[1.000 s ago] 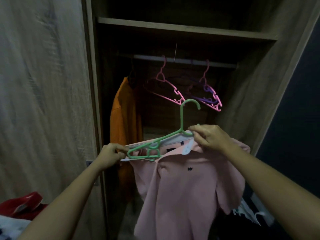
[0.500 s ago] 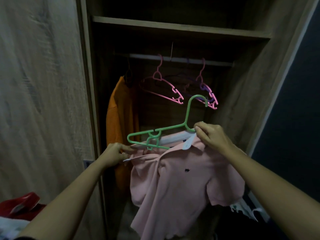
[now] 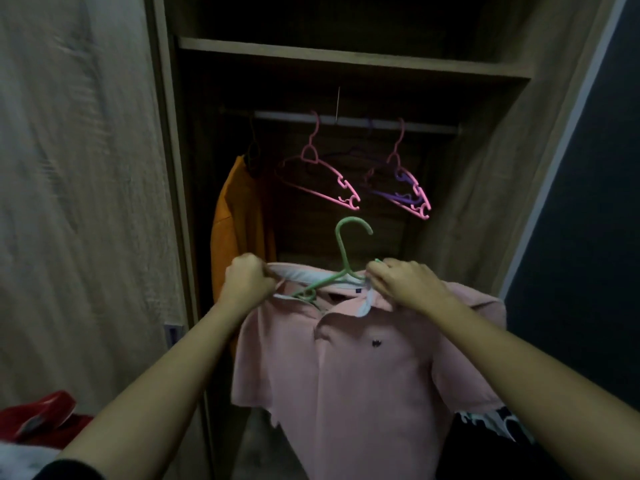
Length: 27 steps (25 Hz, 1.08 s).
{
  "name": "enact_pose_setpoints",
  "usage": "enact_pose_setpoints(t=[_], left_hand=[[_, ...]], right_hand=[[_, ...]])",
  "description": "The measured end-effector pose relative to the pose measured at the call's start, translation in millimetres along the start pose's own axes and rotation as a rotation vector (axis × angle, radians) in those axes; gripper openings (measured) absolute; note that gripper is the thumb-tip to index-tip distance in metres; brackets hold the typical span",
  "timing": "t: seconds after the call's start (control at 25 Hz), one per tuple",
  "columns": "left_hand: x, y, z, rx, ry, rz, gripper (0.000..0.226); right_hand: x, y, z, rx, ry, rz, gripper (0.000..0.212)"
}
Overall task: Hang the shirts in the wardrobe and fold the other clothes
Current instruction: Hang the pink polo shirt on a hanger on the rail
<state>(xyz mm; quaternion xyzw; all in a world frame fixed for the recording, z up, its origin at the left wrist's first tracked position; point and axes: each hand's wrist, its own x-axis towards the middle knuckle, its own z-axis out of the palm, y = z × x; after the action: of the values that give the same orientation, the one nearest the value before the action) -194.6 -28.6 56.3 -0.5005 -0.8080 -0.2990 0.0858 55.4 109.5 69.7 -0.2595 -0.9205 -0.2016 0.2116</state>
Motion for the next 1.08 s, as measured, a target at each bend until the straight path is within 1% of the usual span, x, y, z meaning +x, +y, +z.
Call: enact_pose_setpoints(t=[0.04, 0.08, 0.16, 0.2, 0.24, 0.28, 0.32, 0.36, 0.4, 0.44, 0.48, 0.52, 0.56, 0.6, 0.64, 0.72, 0.76, 0.8, 0.84, 0.88, 0.92, 0.96, 1.0, 1.08], left_hand=[[-2, 21, -1, 0.042, 0.034, 0.037, 0.025], [-8, 42, 1, 0.083, 0.025, 0.108, 0.028], [-30, 76, 9, 0.102, -0.008, 0.319, 0.036], [-41, 82, 9, 0.081, 0.021, 0.409, 0.042], [-45, 78, 7, 0.050, 0.094, 0.468, 0.048], [-42, 69, 3, 0.020, 0.185, 0.486, 0.055], [-35, 57, -3, 0.011, 0.241, 0.470, 0.063], [-26, 45, -9, 0.030, 0.238, 0.448, 0.071], [-17, 36, -15, 0.056, 0.188, 0.436, 0.077], [-11, 30, -21, 0.077, 0.103, 0.429, 0.081], [-6, 26, -24, 0.090, 0.032, 0.423, 0.080], [-1, 23, -26, 0.077, -0.002, 0.419, 0.075], [2, 20, -28, 0.033, -0.002, 0.415, 0.069], [6, 15, -30, -0.023, 0.020, 0.404, 0.062], [9, 8, -35, -0.075, 0.051, 0.378, 0.056], [16, -12, -48, -0.158, 0.098, 0.307, 0.052], [20, -22, -54, -0.194, 0.121, 0.268, 0.052], [23, -31, -58, -0.224, 0.144, 0.231, 0.051], [26, -39, -62, -0.248, 0.160, 0.201, 0.048], [29, -45, -65, -0.261, 0.168, 0.186, 0.045], [31, -50, -67, -0.264, 0.166, 0.181, 0.042], [33, -54, -70, -0.255, 0.160, 0.183, 0.041], [34, -58, -72, -0.242, 0.159, 0.176, 0.042], [36, -67, -74, -0.265, 0.153, 0.167, 0.042]], right_hand=[[6, -10, -1, 0.082, -0.017, 0.082, 0.029], [12, -19, -2, 0.176, -0.010, 0.148, 0.025], [16, -24, -8, 0.325, 0.073, 0.206, 0.021], [15, -19, -11, 0.390, 0.112, 0.204, 0.022], [13, -11, -15, 0.455, 0.136, 0.189, 0.024], [9, -4, -19, 0.526, 0.155, 0.178, 0.026], [6, 2, -25, 0.588, 0.174, 0.167, 0.028], [4, 6, -30, 0.633, 0.197, 0.151, 0.029], [2, 9, -33, 0.660, 0.218, 0.139, 0.030], [3, 9, -36, 0.668, 0.227, 0.126, 0.032], [6, 8, -39, 0.645, 0.217, 0.124, 0.035], [9, 5, -41, 0.595, 0.187, 0.131, 0.041], [11, 4, -43, 0.523, 0.154, 0.155, 0.049], [11, 6, -42, 0.466, 0.143, 0.188, 0.060], [8, 11, -39, 0.456, 0.171, 0.243, 0.069], [-7, 24, -30, 0.617, 0.294, 0.444, 0.080], [-19, 32, -21, 0.699, 0.326, 0.566, 0.081], [-31, 37, -14, 0.766, 0.292, 0.668, 0.078], [-42, 38, -8, 0.833, 0.199, 0.713, 0.069], [-50, 37, -4, 0.895, 0.106, 0.698, 0.054], [-53, 37, -4, 0.953, 0.064, 0.650, 0.037], [-53, 36, -8, 1.011, 0.087, 0.611, 0.027], [-50, 38, -13, 1.059, 0.147, 0.605, 0.026], [-42, 51, -21, 1.082, 0.231, 0.664, 0.030]])
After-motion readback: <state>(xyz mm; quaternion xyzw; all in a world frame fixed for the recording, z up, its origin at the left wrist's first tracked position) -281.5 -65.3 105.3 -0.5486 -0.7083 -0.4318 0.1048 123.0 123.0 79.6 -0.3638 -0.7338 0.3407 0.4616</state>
